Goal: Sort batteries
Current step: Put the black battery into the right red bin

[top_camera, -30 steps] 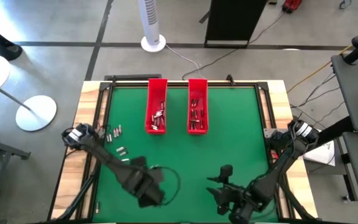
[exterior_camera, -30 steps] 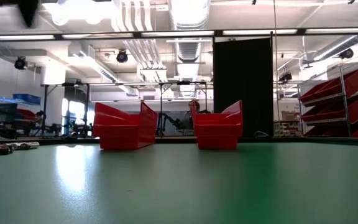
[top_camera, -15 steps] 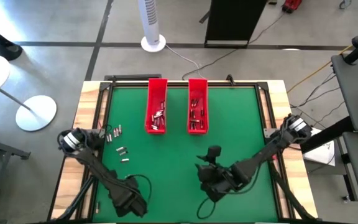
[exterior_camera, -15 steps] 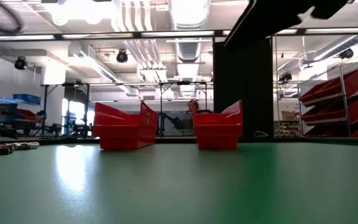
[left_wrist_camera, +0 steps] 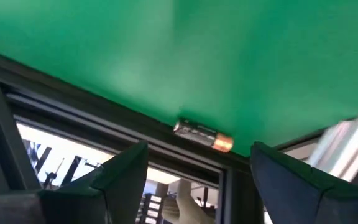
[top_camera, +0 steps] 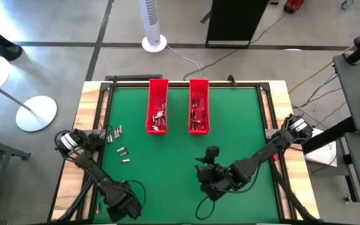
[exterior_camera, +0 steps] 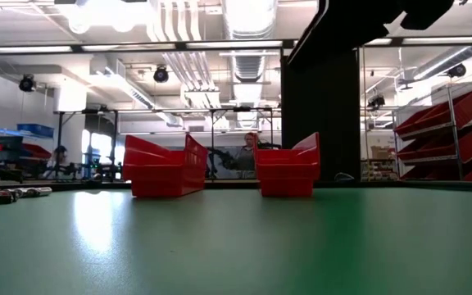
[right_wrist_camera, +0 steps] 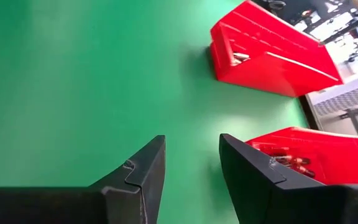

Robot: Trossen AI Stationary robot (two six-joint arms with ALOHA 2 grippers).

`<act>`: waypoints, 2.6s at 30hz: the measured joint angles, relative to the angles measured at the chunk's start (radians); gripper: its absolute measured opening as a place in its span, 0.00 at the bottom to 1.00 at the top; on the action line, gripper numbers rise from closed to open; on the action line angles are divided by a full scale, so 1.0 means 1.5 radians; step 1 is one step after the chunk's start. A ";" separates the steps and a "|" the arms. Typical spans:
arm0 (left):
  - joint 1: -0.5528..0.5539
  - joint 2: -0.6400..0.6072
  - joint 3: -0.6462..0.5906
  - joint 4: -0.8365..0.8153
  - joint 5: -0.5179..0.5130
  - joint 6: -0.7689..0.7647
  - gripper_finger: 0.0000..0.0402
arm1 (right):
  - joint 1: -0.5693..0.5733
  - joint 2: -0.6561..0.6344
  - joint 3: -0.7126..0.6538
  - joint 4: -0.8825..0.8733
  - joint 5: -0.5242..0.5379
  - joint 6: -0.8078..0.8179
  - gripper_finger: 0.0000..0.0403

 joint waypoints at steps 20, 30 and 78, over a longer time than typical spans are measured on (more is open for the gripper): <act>-0.156 -0.014 -0.044 0.085 0.025 0.042 0.64 | 0.001 0.000 -0.001 0.010 -0.012 0.034 0.33; -0.138 -0.013 -0.042 0.092 -0.049 0.066 0.64 | -0.002 0.000 -0.001 0.014 -0.012 0.010 0.36; -0.084 -0.011 -0.007 0.051 -0.054 0.117 0.64 | -0.002 0.001 -0.004 0.018 -0.012 0.005 0.37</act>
